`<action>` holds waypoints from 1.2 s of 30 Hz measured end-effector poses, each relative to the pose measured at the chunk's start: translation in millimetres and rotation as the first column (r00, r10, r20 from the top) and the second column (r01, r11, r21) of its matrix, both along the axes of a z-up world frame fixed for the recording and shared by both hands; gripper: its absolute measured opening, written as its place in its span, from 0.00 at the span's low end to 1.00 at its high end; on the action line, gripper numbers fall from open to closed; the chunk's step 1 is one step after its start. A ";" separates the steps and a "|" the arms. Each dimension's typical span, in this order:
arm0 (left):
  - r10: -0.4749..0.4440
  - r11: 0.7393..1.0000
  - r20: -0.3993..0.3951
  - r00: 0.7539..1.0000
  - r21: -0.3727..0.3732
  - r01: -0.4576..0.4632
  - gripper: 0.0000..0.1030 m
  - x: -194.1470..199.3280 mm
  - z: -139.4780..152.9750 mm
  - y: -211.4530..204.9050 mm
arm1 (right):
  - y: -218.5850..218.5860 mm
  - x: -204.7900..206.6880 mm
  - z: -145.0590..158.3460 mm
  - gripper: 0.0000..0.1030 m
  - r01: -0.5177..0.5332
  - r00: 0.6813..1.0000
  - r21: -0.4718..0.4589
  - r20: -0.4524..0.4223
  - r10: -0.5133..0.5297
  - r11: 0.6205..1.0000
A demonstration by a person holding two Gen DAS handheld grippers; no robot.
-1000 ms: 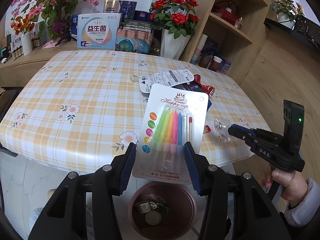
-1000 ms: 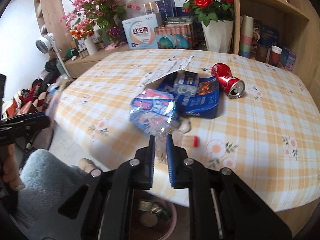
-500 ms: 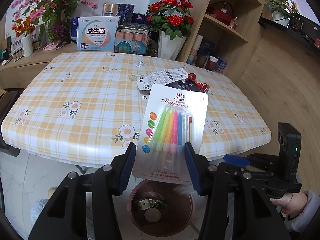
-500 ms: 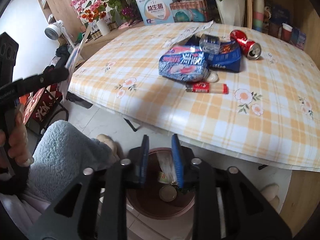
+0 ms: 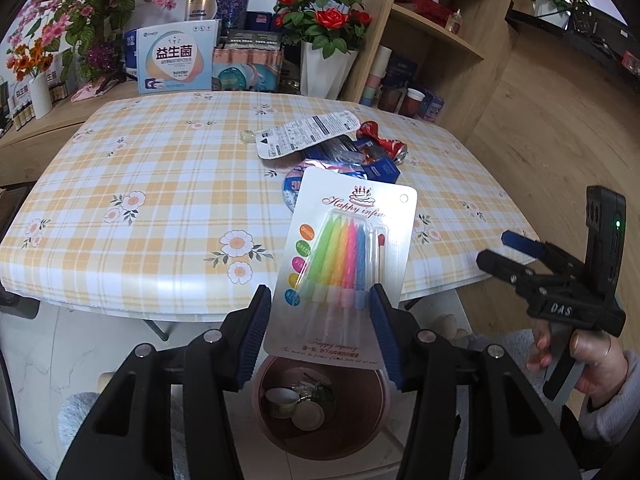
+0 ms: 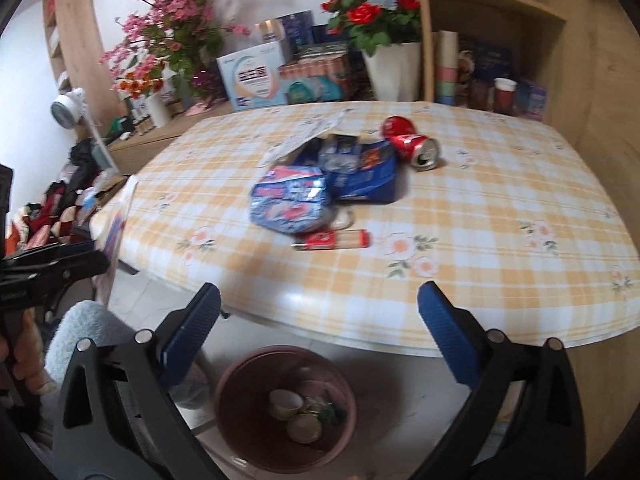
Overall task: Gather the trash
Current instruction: 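Open the left gripper over the brown bin to drop the candle card, then grasp the white printed paper sheet with the left gripper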
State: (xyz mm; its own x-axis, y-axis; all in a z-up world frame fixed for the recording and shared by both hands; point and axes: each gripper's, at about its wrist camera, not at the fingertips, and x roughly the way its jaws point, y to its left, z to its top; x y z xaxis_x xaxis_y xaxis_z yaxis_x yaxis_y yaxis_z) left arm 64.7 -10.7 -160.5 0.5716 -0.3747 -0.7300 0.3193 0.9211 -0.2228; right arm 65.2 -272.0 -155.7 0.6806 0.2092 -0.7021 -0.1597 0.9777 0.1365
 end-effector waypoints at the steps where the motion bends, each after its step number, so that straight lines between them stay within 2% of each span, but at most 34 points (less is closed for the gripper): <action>1: -0.009 1.000 -0.005 1.000 0.000 0.009 0.48 -0.1 -1.4 -1.8 | -2.4 0.3 0.0 0.95 0.015 1.000 -0.013 0.002 -0.015 1.000; 8: -0.084 0.996 -0.034 0.996 -0.013 0.084 0.50 -0.3 -10.2 -16.1 | -20.9 1.4 0.0 0.95 0.052 0.999 -0.002 0.004 -0.052 0.999; 12: -0.114 0.993 -0.017 0.993 0.011 0.114 0.58 -2.7 -13.1 -25.7 | -21.6 0.5 0.0 0.95 0.064 0.998 -0.002 0.011 -0.064 0.998; 24: -0.033 0.999 -0.010 0.999 0.015 0.033 0.63 28.1 -10.2 -6.4 | -25.5 11.4 -6.0 0.95 0.069 0.998 0.016 -0.003 -0.069 0.997; 32: -0.027 0.999 -0.015 1.000 0.024 0.027 0.67 57.7 -12.7 -12.2 | -30.5 31.9 -14.8 0.95 0.071 0.997 0.002 -0.035 -0.071 0.997; 36: -0.039 0.998 -0.039 0.998 0.046 0.041 0.68 70.6 -22.5 -23.6 | -31.8 37.2 -20.4 0.95 0.094 0.995 -0.040 -0.038 -0.095 0.995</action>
State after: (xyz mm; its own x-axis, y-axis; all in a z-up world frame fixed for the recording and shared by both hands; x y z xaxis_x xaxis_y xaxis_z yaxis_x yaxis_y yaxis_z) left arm 135.4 -34.3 -182.9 0.5284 -0.3620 -0.7679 0.3484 0.9173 -0.1926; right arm 102.4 -303.7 -176.2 0.6676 0.1175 -0.7352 -0.0616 0.9928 0.1028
